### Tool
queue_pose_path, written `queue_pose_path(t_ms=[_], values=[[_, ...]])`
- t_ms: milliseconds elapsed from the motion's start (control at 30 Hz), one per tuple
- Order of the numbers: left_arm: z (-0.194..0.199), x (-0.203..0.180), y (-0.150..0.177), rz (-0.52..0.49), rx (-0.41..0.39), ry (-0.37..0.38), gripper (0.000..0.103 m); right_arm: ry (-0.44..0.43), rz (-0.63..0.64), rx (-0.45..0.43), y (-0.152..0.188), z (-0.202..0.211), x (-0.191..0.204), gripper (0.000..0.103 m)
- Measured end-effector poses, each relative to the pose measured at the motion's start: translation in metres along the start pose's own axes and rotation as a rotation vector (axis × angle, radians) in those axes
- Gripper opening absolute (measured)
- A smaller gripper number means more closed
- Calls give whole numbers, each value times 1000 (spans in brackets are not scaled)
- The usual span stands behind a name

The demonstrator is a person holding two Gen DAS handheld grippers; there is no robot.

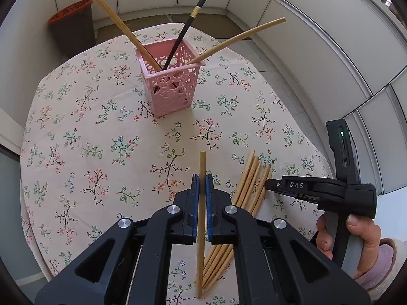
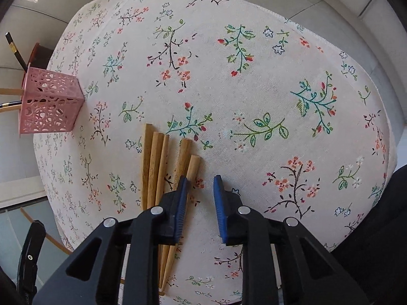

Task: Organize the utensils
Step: 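Grasp a bamboo chopstick with the right tool while the left lifts its chopstick, then carry both bamboo chopsticks over the pink basket and open both tools to drop them in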

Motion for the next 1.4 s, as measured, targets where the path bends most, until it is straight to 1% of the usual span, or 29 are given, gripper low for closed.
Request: queue_pose_path(t_ms=[133,167,200,300,400,467,600,700,833,1000,1067,1167,1267,1400], values=[[2,2,-1,3,-11,-2,4,20,2,-17,-5,-1,5,19],[4,1,-2,2,-13,-2,4,22,0,-20,-7,-2,6,14],[5,1,-2,1,-17,-6,4,20,-2,-22,-8,-2,6,11],[11,-1,-2,-6,-32,-8,4,-10,16,-30,-9,-1,6,8],[16,-5,-1,-13,-51,-15,4,-65,34,-76,-7,12,1,8],[23,-8,1,-14,-74,-24,4,-92,95,-131,-2,31,5,8],[44,-20,11,-7,-142,-22,4,-152,273,-274,16,85,19,8],[64,-28,21,-4,-200,-41,4,-201,391,-342,33,120,28,8],[88,-37,33,-2,-248,-71,4,-224,506,-434,47,161,37,8],[114,-52,42,-31,-278,-113,4,-269,564,-468,66,198,42,8],[124,-57,41,-38,-295,-132,4,-279,578,-495,69,212,44,8],[139,-60,37,-42,-321,-154,4,-305,593,-526,71,234,52,8],[152,-61,29,-38,-343,-167,4,-332,607,-540,71,257,60,8],[170,-63,13,-36,-368,-168,4,-357,619,-554,64,282,73,8]])
Point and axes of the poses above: each gripper's, at about its wrist camera, not at the fingertips, and z roughly against the way its jaws point, x to its left, y to its underside, the point moved 10 cm from there along -z, roughly the way its jaws point, and after that the axes turned 1 degree about x, right-handed, at the moved point
